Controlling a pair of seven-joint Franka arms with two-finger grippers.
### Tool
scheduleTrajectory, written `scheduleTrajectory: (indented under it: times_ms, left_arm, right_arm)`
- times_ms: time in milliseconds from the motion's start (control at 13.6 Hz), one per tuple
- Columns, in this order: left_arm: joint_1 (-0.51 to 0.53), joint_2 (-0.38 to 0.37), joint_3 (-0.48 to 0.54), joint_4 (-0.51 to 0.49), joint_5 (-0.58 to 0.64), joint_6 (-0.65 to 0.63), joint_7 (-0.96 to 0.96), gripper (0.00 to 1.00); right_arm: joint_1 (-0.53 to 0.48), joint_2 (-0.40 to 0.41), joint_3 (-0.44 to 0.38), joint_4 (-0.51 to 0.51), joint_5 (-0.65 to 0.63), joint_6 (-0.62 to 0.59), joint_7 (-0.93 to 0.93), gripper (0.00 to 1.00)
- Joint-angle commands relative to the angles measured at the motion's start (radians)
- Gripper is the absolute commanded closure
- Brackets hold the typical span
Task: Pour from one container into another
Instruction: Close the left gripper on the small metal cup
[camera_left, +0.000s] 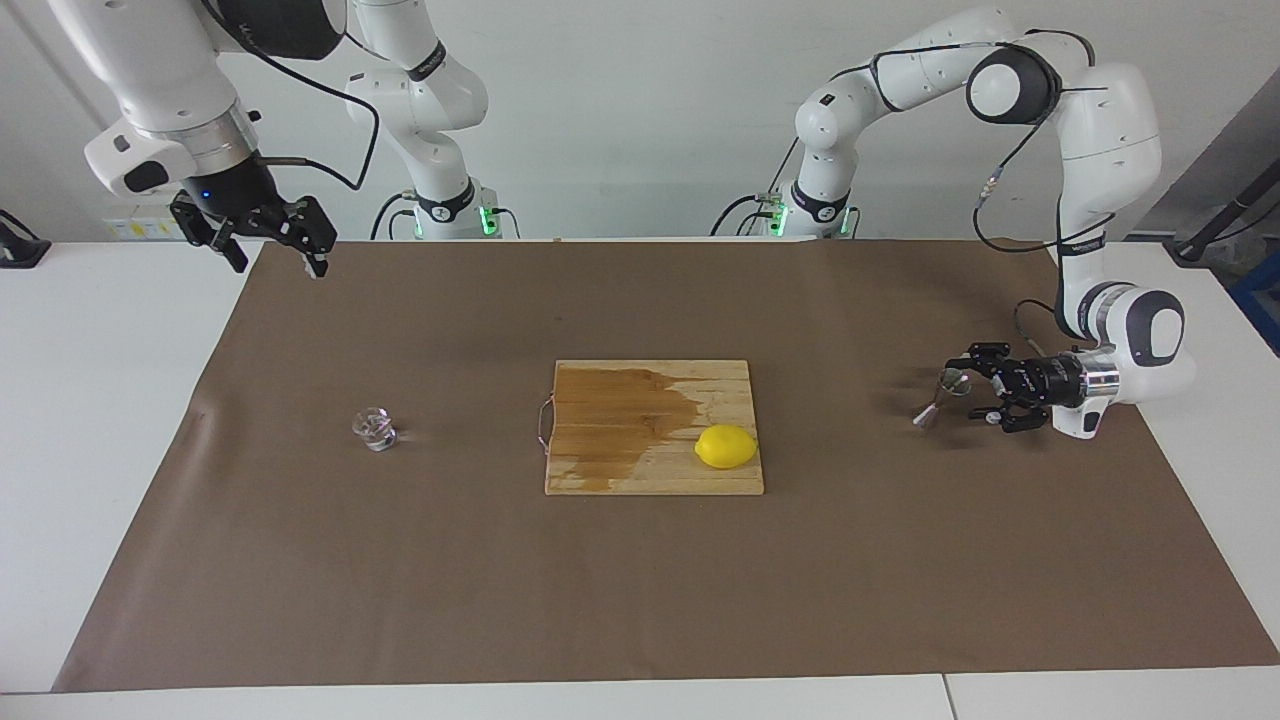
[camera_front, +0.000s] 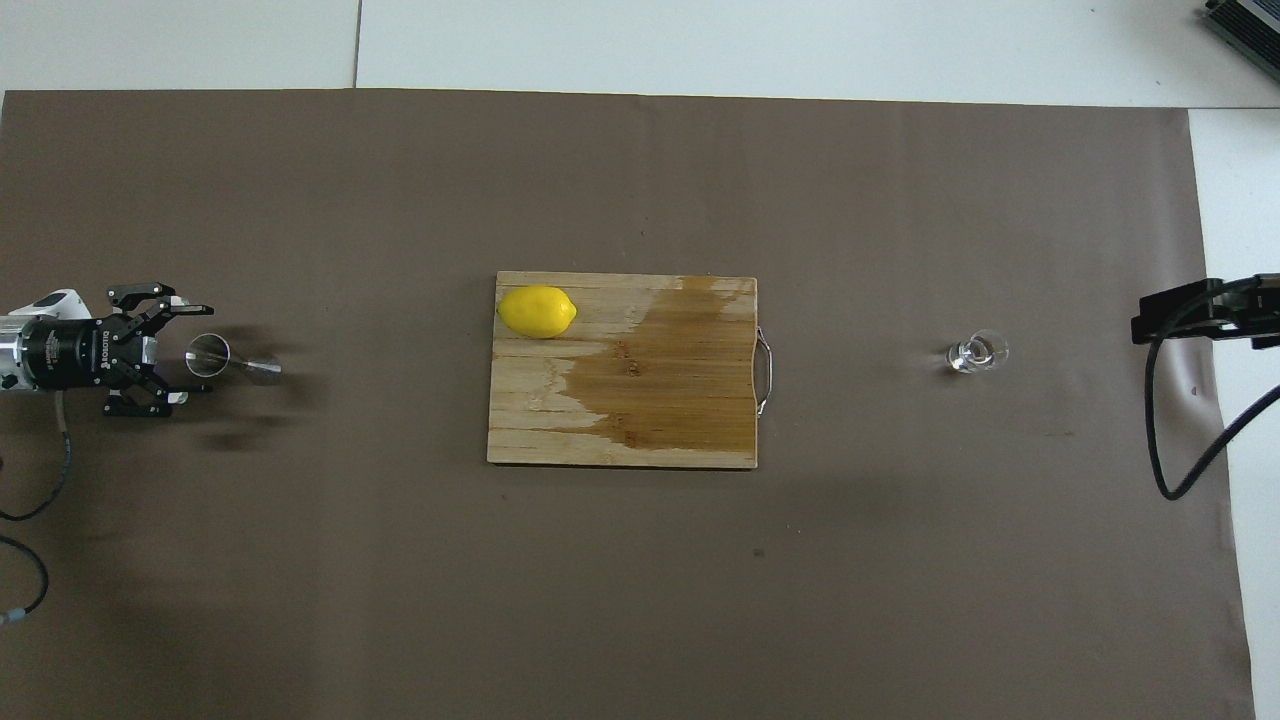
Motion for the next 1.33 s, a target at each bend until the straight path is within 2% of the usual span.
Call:
scheduleTrajectory:
  times_ms: [0, 148, 812, 1255]
  left_arm:
    - [0.005, 0.0, -0.006, -0.014, -0.009, 0.003, 0.023, 0.2]
    - [0.005, 0.0, -0.006, -0.014, -0.009, 0.009, 0.032, 0.23]
    - [0.002, 0.0, -0.006, -0.018, -0.009, 0.043, 0.046, 0.23]
    - [0.002, 0.0, -0.006, -0.025, -0.009, 0.041, 0.047, 0.32]
  right_arm:
    - [-0.006, -0.005, 0.003, 0.001, 0.008, 0.002, 0.006, 0.0]
    - [-0.006, -0.005, 0.003, 0.001, 0.008, 0.0, 0.006, 0.0]
    - [-0.006, -0.005, 0.003, 0.001, 0.008, 0.002, 0.006, 0.0]
    - [-0.006, -0.005, 0.003, 0.001, 0.008, 0.002, 0.006, 0.0]
